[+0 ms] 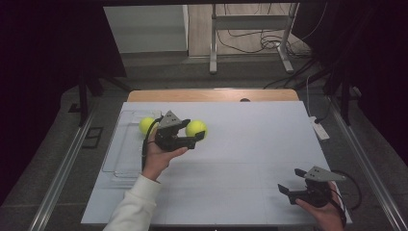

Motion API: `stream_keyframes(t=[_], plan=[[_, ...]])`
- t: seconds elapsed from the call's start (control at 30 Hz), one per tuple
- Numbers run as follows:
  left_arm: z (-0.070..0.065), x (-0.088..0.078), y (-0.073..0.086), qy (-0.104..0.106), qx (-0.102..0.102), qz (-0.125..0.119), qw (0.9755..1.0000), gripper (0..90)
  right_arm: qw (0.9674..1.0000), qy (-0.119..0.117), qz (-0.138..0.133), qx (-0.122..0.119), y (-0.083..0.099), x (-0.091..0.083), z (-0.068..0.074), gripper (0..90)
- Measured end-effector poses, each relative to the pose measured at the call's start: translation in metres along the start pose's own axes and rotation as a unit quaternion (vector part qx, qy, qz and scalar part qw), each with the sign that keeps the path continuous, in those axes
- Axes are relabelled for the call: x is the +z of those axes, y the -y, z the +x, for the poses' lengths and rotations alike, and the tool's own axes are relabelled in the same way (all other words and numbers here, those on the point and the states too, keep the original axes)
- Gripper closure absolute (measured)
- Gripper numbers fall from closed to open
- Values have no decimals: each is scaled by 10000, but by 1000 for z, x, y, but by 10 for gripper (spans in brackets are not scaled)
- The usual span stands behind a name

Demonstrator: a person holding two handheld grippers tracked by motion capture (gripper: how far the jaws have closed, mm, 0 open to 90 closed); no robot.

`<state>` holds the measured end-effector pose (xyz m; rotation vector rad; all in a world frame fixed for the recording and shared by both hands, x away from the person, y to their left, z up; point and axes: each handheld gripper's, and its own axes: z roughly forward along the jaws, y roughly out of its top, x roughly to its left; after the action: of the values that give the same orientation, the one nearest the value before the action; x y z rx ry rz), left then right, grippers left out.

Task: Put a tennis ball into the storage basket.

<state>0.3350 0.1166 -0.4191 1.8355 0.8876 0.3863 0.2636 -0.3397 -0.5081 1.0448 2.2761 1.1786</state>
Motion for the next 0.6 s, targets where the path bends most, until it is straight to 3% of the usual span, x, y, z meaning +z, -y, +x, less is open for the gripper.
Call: stream_keyframes(t=[0.33, 0.6], plan=[[15, -14, 0, -189, -126, -122, 9997, 285, 10000, 1, 7, -21, 0, 0, 0, 106], [29, -28, 2, -467, -215, -276, 9983, 285, 10000, 2, 15, -30, 0, 0, 0, 105]])
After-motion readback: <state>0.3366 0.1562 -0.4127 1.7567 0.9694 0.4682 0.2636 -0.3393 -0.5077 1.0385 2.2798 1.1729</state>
